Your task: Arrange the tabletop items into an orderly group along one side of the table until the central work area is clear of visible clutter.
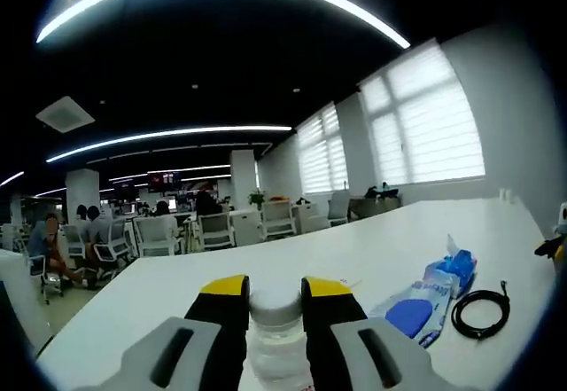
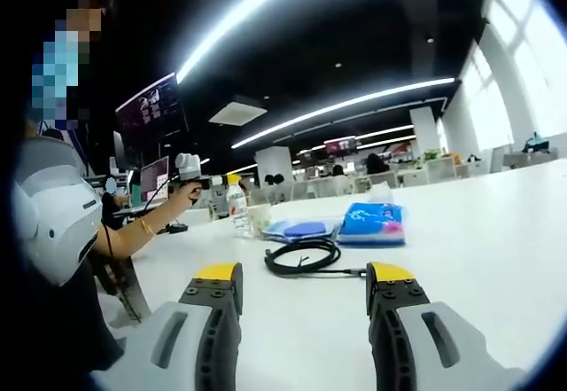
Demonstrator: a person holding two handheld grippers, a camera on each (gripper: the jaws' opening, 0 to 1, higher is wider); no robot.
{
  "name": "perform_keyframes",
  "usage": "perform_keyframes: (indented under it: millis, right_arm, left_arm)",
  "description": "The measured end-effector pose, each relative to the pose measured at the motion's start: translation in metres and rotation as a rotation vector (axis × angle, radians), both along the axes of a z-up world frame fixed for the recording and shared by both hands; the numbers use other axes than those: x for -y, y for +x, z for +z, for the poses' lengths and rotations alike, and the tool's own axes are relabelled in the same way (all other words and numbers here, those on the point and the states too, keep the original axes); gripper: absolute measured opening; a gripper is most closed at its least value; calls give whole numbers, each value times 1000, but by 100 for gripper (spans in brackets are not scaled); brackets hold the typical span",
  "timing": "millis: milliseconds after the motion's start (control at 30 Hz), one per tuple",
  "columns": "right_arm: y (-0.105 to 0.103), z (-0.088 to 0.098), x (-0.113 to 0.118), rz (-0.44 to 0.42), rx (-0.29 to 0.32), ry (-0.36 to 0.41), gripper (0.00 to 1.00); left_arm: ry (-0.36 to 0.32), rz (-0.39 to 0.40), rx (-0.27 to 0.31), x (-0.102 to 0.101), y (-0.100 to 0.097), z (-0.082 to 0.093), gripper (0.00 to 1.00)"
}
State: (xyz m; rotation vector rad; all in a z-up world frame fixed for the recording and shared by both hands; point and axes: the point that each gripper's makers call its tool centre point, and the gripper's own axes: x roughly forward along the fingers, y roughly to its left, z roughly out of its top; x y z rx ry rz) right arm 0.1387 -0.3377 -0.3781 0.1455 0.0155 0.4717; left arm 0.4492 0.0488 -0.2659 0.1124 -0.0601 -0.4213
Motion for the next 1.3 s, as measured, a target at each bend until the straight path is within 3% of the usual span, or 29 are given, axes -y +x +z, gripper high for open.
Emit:
perform_keyframes:
  millis: [667,967,1100,1200,1300]
  right_arm:
    - [1,-2,4,-10,4,16,54]
    - [0,-5,2,-8,-9,16,54]
    - [0,-3,4,-15,-7,15,54]
    - [1,-1,4,-16,-2,18,54]
    - [3,3,2,-13,5,20,54]
  left_arm:
    - [-16,-19,44,4,1,-2,22]
    - [-73,-7,32,2,1,-2,24]
    - [-148,-11,83,-2,-8,10,24]
    - [-84,20,141,-7,-19,17,25]
    - [-94,4,149,-7,-28,22,26]
